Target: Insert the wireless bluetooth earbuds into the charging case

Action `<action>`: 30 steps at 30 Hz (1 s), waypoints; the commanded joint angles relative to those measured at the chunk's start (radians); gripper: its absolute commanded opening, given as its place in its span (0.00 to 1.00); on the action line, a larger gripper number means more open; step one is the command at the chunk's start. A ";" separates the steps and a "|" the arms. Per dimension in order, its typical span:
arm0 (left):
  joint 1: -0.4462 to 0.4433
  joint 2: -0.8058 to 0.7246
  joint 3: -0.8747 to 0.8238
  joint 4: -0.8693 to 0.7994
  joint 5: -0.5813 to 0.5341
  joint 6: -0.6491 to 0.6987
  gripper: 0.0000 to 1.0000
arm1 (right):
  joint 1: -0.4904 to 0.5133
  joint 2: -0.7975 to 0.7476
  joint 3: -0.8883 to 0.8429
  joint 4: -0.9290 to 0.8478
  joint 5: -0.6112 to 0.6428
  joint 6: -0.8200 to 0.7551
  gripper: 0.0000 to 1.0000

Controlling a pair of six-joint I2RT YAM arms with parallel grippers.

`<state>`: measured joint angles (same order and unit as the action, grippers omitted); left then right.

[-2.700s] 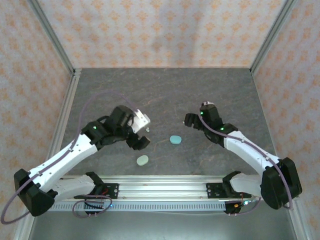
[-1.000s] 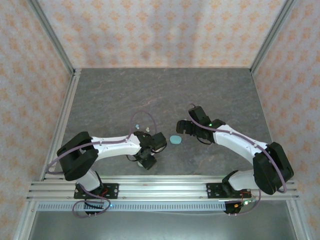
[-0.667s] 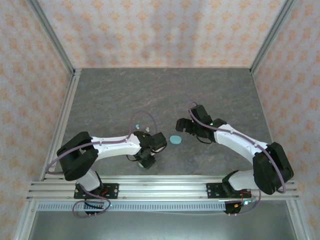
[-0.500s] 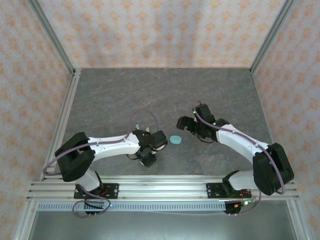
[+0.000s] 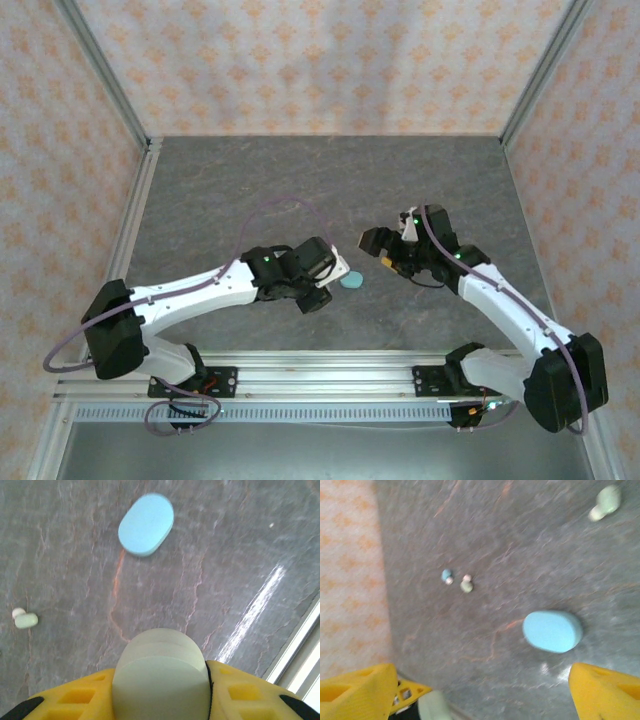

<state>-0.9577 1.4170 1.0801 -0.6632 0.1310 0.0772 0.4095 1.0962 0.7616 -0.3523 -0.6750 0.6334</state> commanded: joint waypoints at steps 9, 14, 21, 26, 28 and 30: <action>0.046 -0.053 0.034 0.135 0.162 0.071 0.42 | 0.072 -0.049 -0.010 -0.020 -0.206 -0.039 0.81; 0.053 -0.059 0.046 0.148 0.188 0.086 0.42 | 0.123 -0.032 -0.008 -0.012 -0.219 -0.043 0.81; 0.069 -0.074 0.050 0.173 0.231 0.083 0.42 | 0.138 -0.024 -0.046 0.075 -0.283 0.000 0.80; 0.073 -0.079 0.050 0.191 0.251 0.078 0.42 | 0.143 -0.017 -0.055 0.099 -0.296 0.008 0.77; 0.073 -0.079 0.052 0.193 0.256 0.079 0.42 | 0.143 -0.010 -0.052 0.100 -0.298 0.007 0.76; 0.073 -0.076 0.056 0.192 0.260 0.081 0.42 | 0.146 -0.003 -0.048 0.104 -0.298 0.005 0.75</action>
<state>-0.8894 1.3613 1.1072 -0.4988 0.3645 0.1406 0.5476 1.0843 0.7136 -0.2897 -0.9482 0.6327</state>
